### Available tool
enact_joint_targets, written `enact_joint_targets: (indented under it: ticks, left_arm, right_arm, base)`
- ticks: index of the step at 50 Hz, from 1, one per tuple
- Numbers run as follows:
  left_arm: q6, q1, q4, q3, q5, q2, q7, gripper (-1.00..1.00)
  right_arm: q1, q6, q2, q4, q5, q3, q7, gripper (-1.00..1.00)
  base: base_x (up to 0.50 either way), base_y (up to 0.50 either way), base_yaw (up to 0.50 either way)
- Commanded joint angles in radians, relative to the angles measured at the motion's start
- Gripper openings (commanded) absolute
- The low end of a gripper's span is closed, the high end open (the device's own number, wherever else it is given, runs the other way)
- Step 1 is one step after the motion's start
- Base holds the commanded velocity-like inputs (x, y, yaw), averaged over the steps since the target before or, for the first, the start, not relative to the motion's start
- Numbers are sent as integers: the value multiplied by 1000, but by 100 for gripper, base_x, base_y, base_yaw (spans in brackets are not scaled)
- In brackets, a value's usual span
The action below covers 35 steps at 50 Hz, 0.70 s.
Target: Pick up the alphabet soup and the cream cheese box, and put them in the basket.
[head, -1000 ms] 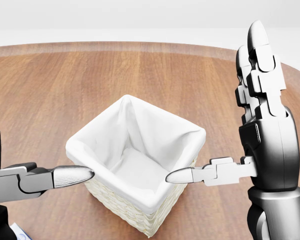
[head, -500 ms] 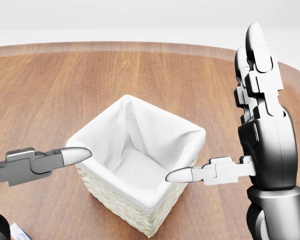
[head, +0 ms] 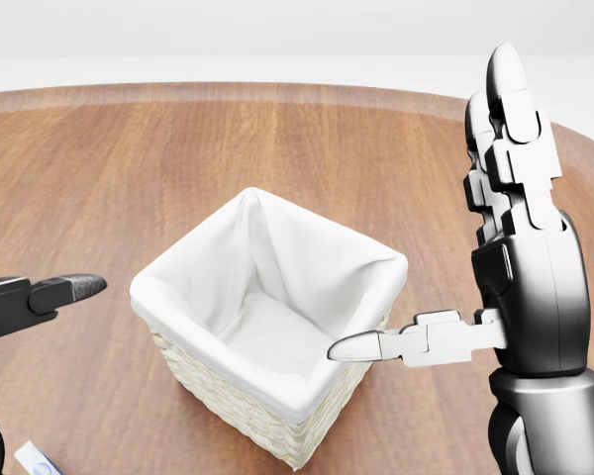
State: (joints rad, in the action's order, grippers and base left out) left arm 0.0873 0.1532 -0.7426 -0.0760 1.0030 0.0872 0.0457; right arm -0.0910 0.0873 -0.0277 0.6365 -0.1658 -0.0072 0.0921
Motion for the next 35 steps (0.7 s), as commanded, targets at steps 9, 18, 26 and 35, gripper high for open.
enact_joint_targets:
  ticks: [9, 18, 26, 35]
  left_arm:
    - [0, 20, 109, -92, 237, 74, -35, 100]
    - [0, 27, 85, -67, 336, 76, -79, 100]
    - [-11, 9, 97, -68, 335, 55, -75, 100]
    - [0, 50, 70, -59, 313, 51, -153, 100]
  right_arm:
    - [4, 0, 1, -3, -3, 2, 3, 100]
    - [2, 0, 1, 11, -8, 5, 1, 100]
    - [4, 0, 1, 3, -8, 2, 0, 100]
    - [-10, 0, 2, -15, -17, -9, -21, 100]
  base:
    - [0, 0, 0]
    - [0, 0, 0]
    - [0, 0, 0]
    - [0, 0, 0]
